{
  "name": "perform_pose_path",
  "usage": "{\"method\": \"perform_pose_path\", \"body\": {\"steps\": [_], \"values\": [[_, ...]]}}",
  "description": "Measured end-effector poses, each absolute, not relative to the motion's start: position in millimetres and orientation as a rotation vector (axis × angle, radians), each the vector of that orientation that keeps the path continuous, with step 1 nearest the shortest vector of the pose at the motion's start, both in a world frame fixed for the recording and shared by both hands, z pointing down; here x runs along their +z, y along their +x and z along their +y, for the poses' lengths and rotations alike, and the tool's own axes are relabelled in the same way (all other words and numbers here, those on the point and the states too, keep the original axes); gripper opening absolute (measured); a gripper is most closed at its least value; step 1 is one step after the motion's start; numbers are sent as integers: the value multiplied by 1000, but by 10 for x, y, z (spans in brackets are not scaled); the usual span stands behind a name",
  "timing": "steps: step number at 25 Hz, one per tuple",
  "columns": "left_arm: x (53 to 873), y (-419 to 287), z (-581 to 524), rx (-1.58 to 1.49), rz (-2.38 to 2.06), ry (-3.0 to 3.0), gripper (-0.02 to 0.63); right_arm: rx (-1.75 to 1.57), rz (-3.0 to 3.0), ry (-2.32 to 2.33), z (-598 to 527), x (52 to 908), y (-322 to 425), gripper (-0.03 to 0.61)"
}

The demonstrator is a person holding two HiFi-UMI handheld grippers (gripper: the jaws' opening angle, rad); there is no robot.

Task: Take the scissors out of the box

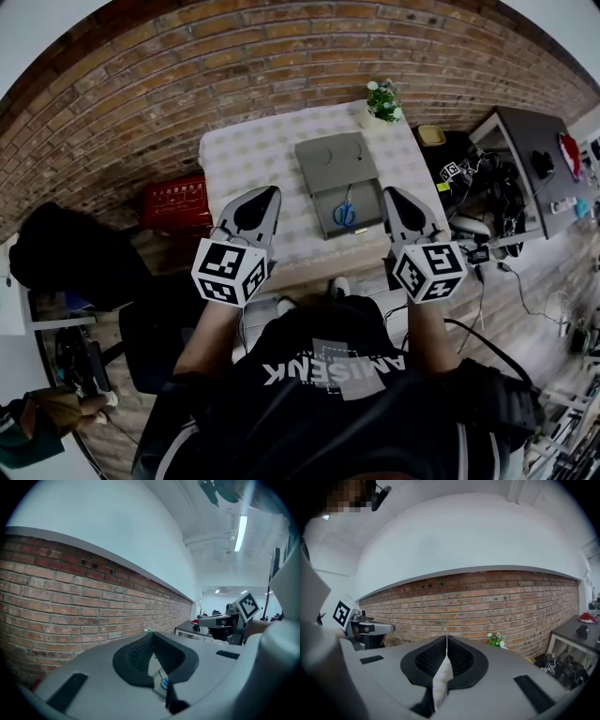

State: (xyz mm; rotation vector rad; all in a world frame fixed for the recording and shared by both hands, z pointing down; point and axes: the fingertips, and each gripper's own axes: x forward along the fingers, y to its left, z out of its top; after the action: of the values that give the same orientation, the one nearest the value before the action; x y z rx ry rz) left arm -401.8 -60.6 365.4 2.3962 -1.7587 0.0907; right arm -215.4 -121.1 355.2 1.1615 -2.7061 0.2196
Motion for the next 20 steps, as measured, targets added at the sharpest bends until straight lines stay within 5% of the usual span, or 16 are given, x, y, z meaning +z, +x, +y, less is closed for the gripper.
{"method": "perform_pose_path", "body": {"steps": [20], "values": [[4037,-3387,-1116,341,-1649,2365,12,301,-2679,1144,-1632,3785,-1674,41]]}}
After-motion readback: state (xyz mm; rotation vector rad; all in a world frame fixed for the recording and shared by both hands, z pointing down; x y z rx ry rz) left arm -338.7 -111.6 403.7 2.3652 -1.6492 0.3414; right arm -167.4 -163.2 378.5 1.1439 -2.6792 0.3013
